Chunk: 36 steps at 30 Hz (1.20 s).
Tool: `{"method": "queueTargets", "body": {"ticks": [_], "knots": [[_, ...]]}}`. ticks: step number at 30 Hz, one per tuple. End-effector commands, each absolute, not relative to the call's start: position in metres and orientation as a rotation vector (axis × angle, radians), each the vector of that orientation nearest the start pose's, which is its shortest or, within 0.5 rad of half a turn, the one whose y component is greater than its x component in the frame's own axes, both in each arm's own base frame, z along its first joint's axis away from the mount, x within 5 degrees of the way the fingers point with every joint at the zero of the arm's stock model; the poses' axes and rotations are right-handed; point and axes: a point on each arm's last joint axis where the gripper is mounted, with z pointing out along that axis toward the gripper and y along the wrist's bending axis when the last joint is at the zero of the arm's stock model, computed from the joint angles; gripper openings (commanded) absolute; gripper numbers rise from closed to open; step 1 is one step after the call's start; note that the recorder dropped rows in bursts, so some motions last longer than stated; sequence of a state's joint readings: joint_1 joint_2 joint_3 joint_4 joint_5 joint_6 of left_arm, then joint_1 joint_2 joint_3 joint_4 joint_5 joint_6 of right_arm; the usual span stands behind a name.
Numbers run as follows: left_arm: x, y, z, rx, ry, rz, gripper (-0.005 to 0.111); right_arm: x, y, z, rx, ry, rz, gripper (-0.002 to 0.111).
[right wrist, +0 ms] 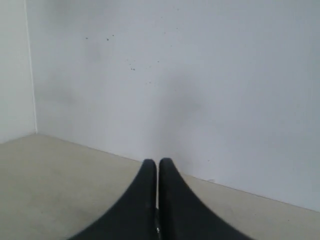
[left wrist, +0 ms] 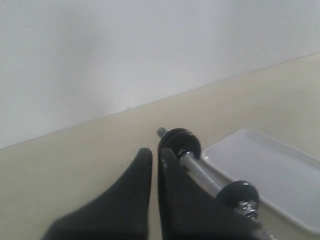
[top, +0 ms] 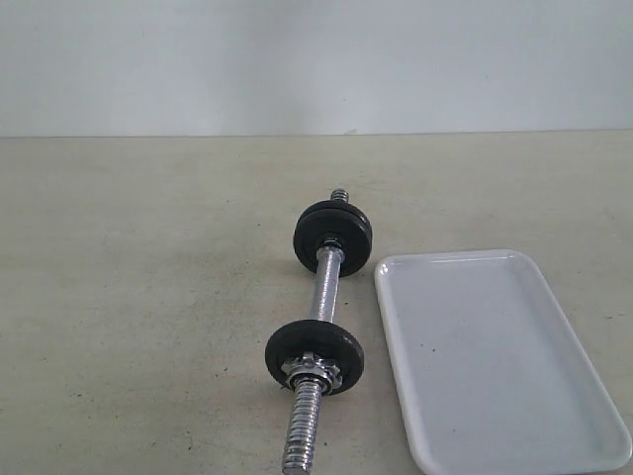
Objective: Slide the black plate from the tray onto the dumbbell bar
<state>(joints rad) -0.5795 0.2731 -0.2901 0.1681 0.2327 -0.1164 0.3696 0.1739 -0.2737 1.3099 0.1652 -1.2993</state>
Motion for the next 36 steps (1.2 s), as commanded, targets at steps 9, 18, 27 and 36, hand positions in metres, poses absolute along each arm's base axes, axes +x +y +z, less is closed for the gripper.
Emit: {"method": "queueTargets", "body": {"ticks": [9, 18, 27, 36], "knots": [[0.081, -0.034, 0.263, 0.433, 1.649, -0.212, 0.004, 0.057, 0.01, 0.292, -0.152, 1.347, 0.223, 0.0], [0.09, -0.037, 0.245, 0.461, 1.774, -0.182, 0.004, 0.059, 0.013, 0.283, -0.18, 1.377, 0.234, 0.0], [0.089, -0.05, 0.228, 0.62, 1.601, -0.226, 0.004, 0.066, 0.016, 0.24, -0.166, 1.505, 0.251, 0.0], [0.088, -0.051, 0.23, 0.674, 1.551, -0.19, 0.004, 0.067, 0.016, 0.21, -0.176, 1.591, 0.247, 0.0]]}}
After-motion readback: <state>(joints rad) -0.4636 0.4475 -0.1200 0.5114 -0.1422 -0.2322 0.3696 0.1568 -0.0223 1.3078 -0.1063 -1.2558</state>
